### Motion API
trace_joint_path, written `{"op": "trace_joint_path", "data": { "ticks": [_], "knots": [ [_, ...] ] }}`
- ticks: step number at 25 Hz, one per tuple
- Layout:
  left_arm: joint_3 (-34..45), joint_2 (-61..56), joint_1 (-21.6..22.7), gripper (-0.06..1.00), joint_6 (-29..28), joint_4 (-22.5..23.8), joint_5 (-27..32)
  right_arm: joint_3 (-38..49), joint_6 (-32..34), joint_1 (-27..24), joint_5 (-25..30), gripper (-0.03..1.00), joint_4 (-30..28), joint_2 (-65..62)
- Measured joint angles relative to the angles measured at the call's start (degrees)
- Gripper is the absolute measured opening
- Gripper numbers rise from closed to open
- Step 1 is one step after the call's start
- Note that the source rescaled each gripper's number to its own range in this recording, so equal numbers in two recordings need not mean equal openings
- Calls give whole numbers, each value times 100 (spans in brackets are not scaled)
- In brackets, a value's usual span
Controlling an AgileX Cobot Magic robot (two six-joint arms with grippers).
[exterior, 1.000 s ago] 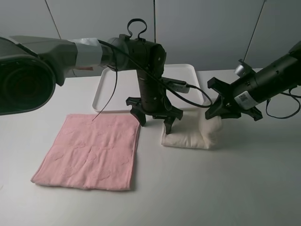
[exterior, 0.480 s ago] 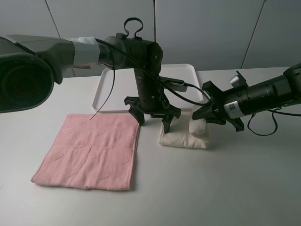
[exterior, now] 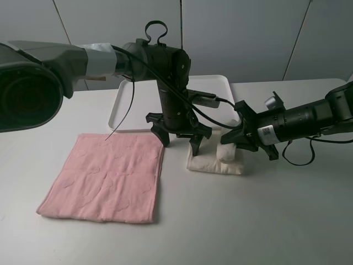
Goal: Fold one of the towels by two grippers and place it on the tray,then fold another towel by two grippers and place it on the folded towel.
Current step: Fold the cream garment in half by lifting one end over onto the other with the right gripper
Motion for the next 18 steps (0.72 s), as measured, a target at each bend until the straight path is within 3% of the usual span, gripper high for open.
{"op": "trace_joint_path", "data": {
  "ticks": [9,18],
  "knots": [
    [-56,0,255,100,194,-544,12,0,-149,175,-26,4,61,54],
    [-927,0,480,100,580,-519,494,0,-159,175,-26,4,61,59]
  ]
}}
